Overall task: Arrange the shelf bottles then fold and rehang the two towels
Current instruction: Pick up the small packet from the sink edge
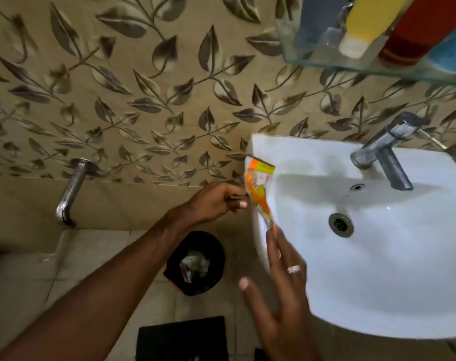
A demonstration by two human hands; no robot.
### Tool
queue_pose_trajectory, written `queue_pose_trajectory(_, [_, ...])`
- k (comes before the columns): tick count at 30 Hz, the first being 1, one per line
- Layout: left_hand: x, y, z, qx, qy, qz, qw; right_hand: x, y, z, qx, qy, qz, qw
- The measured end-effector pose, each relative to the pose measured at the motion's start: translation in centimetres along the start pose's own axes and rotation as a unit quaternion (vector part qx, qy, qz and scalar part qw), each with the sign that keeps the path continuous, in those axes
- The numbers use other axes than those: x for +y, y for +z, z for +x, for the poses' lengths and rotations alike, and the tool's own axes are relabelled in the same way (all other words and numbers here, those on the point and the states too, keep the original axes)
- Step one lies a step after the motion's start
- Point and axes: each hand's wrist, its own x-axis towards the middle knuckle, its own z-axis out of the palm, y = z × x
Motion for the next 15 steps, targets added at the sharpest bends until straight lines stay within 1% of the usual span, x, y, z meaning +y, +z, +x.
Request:
queue_pose_trajectory(1, [-0.7, 0.0, 0.1, 0.001, 0.006, 0.0, 1.0, 0.0, 1.1, -1.3, -0.002, -0.021, -0.019, 1.0])
queue_pose_trajectory(2, [-1.1, 0.0, 0.0, -0.015, 0.017, -0.008, 1.0, 0.5, 2.3, -2.5, -0.004, -0.035, -0.041, 0.999])
queue_pose_trajectory(3, [-1.2, -0.1, -0.1, -0.037, 0.022, -0.041, 0.998, 1.1, 3.4, -3.6, -0.009, -0.038, -0.056, 0.998])
queue_pose_trajectory(5, [-1.0, -0.1, -0.3, -0.06, 0.043, -0.086, 0.994, 3.2, 5.3, -5.3, -0.03, -0.021, -0.053, 0.998])
queue_pose_trajectory(7, [-0.8, -0.2, -0.4, -0.049, 0.054, -0.095, 0.993, 5.7, 7.2, -6.6, -0.056, 0.006, -0.04, 0.998])
queue_pose_trajectory(9, [-0.7, -0.3, -0.4, -0.027, 0.073, -0.08, 0.994, 8.1, 9.0, -7.1, -0.088, 0.071, -0.03, 0.993])
queue_pose_trajectory(10, [-0.9, -0.3, -0.5, -0.016, 0.079, -0.068, 0.994, 8.9, 9.9, -6.9, -0.106, 0.121, -0.023, 0.987])
queue_pose_trajectory(13, [-1.0, 0.0, -0.8, 0.014, 0.086, -0.022, 0.996, 11.5, 13.2, -5.7, -0.188, 0.27, 0.005, 0.944])
queue_pose_trajectory(15, [-0.9, 0.5, -1.1, 0.024, 0.088, -0.022, 0.996, 12.9, 15.8, -4.3, -0.214, 0.342, 0.028, 0.915])
